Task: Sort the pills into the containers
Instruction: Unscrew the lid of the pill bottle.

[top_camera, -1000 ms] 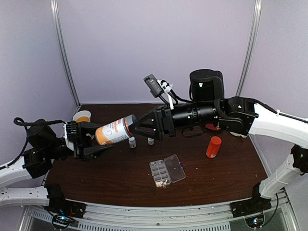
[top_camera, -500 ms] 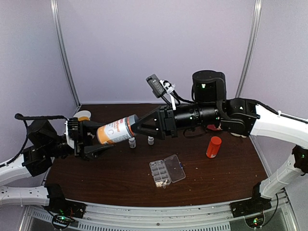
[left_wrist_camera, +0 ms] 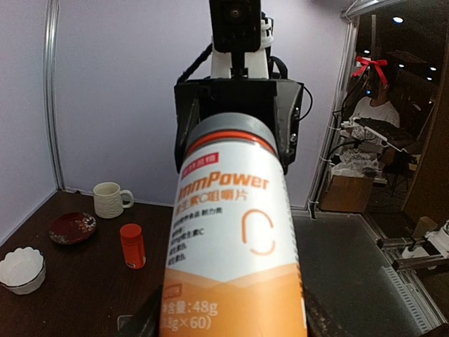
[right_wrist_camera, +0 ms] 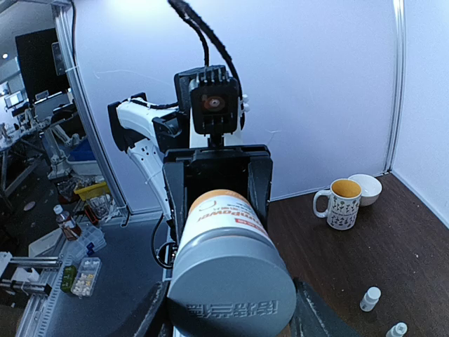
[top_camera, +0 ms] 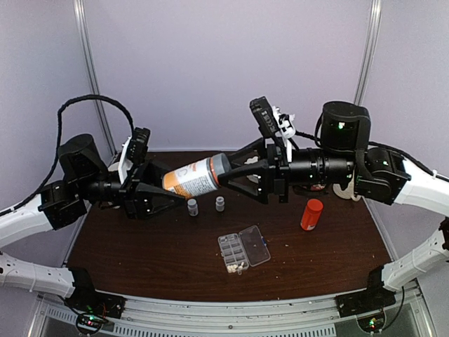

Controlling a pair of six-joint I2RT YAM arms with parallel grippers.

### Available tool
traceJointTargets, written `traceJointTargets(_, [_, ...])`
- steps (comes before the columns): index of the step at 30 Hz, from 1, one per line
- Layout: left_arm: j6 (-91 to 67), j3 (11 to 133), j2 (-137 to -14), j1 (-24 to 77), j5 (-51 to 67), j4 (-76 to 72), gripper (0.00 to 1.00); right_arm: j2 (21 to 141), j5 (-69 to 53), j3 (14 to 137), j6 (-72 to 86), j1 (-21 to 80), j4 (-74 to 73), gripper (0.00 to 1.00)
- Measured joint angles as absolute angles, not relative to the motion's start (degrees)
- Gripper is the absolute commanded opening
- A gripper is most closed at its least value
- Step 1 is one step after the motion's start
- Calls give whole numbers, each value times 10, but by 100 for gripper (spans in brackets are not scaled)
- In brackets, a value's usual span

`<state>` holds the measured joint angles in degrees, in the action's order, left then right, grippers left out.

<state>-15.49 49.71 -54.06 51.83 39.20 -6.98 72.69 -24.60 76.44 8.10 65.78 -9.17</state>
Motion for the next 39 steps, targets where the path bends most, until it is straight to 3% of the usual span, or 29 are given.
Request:
traceJointTargets(2, [-170,505,-542,518,408,-54,0,722,-251,757,38,659,-91,46])
traceJointTargets(17, [-219,549,-567,517,442,100,0,676,-219,621,-319,669,-26,47])
traceJointTargets(25, [-220,548,-567,515,436,96,0,677,-194,621,-473,672,-19,43])
traceJointTargets(39, [-225,522,-568,515,439,36,0,655,-175,571,-788,678,54,47])
